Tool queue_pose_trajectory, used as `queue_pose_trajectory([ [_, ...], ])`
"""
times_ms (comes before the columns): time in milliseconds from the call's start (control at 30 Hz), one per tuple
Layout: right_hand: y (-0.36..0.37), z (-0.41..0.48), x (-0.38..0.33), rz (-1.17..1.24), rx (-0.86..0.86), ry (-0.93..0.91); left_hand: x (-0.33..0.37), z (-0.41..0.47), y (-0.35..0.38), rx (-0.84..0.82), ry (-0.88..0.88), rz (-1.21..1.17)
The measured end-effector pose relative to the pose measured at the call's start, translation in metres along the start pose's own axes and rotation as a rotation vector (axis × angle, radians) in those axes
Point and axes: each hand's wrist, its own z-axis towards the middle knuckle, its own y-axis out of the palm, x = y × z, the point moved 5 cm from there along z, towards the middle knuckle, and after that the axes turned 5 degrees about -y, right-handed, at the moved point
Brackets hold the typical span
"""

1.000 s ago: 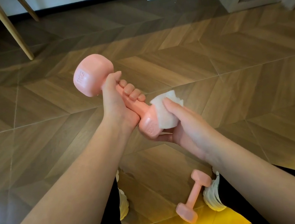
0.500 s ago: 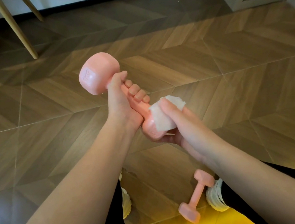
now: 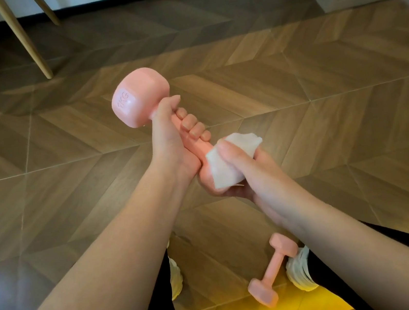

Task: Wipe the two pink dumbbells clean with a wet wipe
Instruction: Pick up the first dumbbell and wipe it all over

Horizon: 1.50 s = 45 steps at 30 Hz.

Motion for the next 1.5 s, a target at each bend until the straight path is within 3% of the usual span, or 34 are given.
queue_pose_trajectory([
  [100, -0.003, 0.001, 0.0, 0.077, 0.006, 0.044, 0.001, 0.0, 0.001, 0.001, -0.003, -0.005],
  [300, -0.007, -0.003, -0.003, 0.215, -0.208, 0.061, 0.006, -0.001, -0.004, 0.015, -0.006, -0.07],
  [467, -0.004, -0.001, 0.002, 0.074, -0.057, 0.04, 0.003, -0.003, -0.001, -0.002, 0.004, -0.011],
  [633, -0.006, 0.003, 0.0, 0.19, -0.009, 0.105, 0.004, -0.003, 0.003, -0.034, 0.015, -0.012],
  [867, -0.008, -0.004, -0.005, 0.284, -0.263, 0.182, 0.005, -0.006, 0.003, -0.073, 0.057, -0.065],
  [1267, -0.006, 0.0, 0.001, 0.074, 0.025, 0.102, -0.004, -0.004, -0.001, 0.031, 0.011, -0.014],
  [1500, -0.012, -0.002, 0.005, 0.171, -0.033, 0.042, 0.0, -0.004, -0.003, 0.056, 0.012, -0.041],
])
